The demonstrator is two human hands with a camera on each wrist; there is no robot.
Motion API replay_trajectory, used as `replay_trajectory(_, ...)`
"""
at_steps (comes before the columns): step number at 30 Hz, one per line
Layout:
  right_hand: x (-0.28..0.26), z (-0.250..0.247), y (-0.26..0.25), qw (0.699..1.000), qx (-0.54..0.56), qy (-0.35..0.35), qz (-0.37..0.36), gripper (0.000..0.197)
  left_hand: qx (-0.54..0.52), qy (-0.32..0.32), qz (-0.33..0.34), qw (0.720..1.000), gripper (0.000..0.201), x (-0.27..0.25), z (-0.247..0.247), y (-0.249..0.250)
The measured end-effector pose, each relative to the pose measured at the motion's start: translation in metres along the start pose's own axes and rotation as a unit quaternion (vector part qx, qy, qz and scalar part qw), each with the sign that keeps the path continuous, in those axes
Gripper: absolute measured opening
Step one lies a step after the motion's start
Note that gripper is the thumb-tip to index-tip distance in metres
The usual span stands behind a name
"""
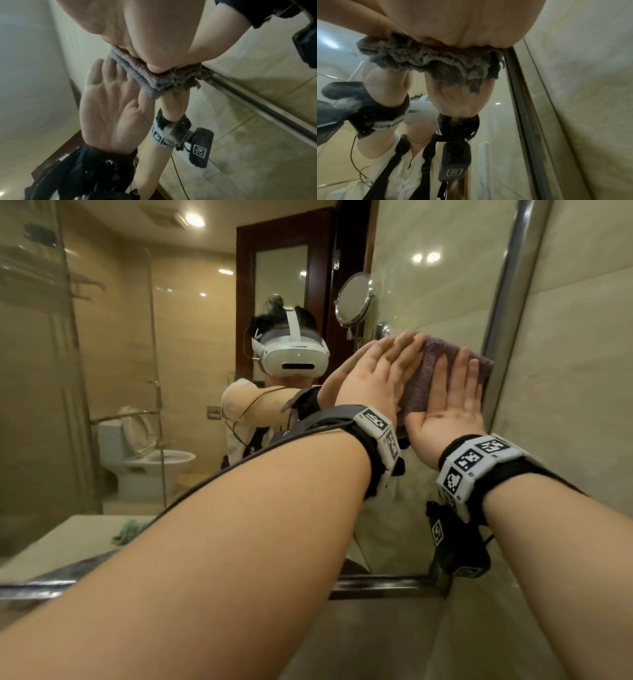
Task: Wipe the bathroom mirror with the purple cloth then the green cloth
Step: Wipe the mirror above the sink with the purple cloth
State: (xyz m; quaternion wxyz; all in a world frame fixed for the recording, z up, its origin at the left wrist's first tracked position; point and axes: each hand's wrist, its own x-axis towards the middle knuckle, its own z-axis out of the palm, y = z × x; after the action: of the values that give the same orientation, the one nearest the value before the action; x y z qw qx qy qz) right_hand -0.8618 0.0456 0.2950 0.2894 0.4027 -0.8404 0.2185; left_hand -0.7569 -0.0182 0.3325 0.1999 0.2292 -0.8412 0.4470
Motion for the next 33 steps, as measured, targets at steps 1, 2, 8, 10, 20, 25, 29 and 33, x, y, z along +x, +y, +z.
replay_trajectory(1, -0.001, 0.002, -0.001, 1.0, 0.002, 0.005, -0.001, 0.084, -0.001, 0.0, 0.003, 1.0, 0.069, -0.001, 0.001, 0.0)
replay_trajectory(2, -0.003, 0.003, -0.001, 1.0, 0.002, 0.011, -0.003, 0.086, -0.003, 0.001, 0.005, 1.0, 0.069, -0.002, 0.003, -0.001)
replay_trajectory(8, -0.006, 0.007, -0.008, 0.999, -0.032, 0.02, 0.0, 0.092, 0.003, 0.042, 0.014, 0.999, 0.071, -0.011, 0.017, -0.01)
replay_trajectory(10, -0.007, 0.007, -0.015, 0.999, -0.039, 0.015, -0.002, 0.092, 0.007, 0.05, 0.015, 0.999, 0.071, -0.015, 0.021, -0.013)
replay_trajectory(20, -0.021, 0.016, -0.087, 0.999, -0.042, 0.005, -0.035, 0.092, 0.034, 0.034, -0.005, 0.999, 0.07, -0.066, 0.053, -0.063)
replay_trajectory(25, -0.028, 0.022, -0.145, 0.997, -0.04, 0.008, -0.066, 0.091, 0.05, 0.01, -0.036, 0.998, 0.07, -0.107, 0.073, -0.102)
replay_trajectory(29, -0.037, 0.028, -0.191, 0.995, -0.032, -0.005, -0.09, 0.092, 0.046, -0.013, -0.056, 0.997, 0.069, -0.141, 0.09, -0.133)
replay_trajectory(33, -0.044, 0.033, -0.234, 0.994, -0.029, -0.01, -0.108, 0.092, 0.039, -0.029, -0.067, 0.997, 0.068, -0.169, 0.108, -0.164)
